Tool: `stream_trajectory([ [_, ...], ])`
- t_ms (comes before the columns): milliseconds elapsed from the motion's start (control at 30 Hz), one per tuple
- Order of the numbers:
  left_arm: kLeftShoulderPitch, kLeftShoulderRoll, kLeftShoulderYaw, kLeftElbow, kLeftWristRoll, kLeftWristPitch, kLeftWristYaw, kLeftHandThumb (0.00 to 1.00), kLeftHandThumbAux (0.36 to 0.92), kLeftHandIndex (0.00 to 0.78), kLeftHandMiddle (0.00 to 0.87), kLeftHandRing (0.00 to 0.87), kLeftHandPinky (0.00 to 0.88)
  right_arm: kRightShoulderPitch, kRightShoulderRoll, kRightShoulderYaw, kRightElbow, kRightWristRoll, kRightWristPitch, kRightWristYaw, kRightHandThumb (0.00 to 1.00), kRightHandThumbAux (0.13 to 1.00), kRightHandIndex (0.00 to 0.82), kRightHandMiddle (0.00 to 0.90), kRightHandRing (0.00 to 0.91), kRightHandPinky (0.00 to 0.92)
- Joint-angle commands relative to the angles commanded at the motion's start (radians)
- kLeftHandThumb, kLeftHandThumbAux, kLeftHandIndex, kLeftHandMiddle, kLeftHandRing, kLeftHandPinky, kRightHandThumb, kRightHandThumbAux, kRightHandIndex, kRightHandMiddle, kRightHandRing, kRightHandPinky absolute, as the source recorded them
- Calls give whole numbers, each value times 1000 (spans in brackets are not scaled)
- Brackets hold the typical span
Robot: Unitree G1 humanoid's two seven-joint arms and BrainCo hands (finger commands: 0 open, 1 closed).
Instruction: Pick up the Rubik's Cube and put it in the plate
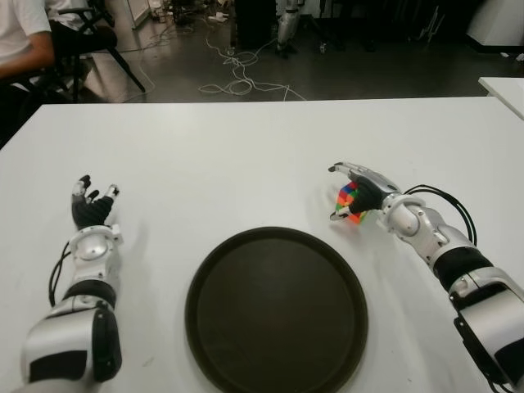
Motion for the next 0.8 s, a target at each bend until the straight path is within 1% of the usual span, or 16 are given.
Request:
stream_trajectory([
  [67,0,0,1,0,-1,-1,-1,0,751,48,87,82,82,2,-2,0,-3,0,-1,-1,0,774,0,0,0,0],
  [200,1,1,4,2,-3,-3,-6,0,744,49,86,82,81,19,-17,-4,-30,4,-12,4,0,778,0,0,0,0],
  [300,1,3,6,3,-3,-3,-9,0,741,48,84,79,77,23,-21,-5,-40,3,-11,3,0,788,0,0,0,0],
  [467,2,5,7,5,-2,-6,-12,0,741,48,85,78,73,28,-29,-3,-54,-1,0,7,0,766,0,0,0,0],
  [567,2,6,7,5,-1,-9,-14,0,736,49,88,79,78,39,-44,-8,-83,0,2,16,0,767,0,0,0,0],
  [800,2,9,6,6,1,-4,-17,0,739,55,93,81,78,57,-66,-14,-140,-7,13,33,0,799,0,0,0,0],
])
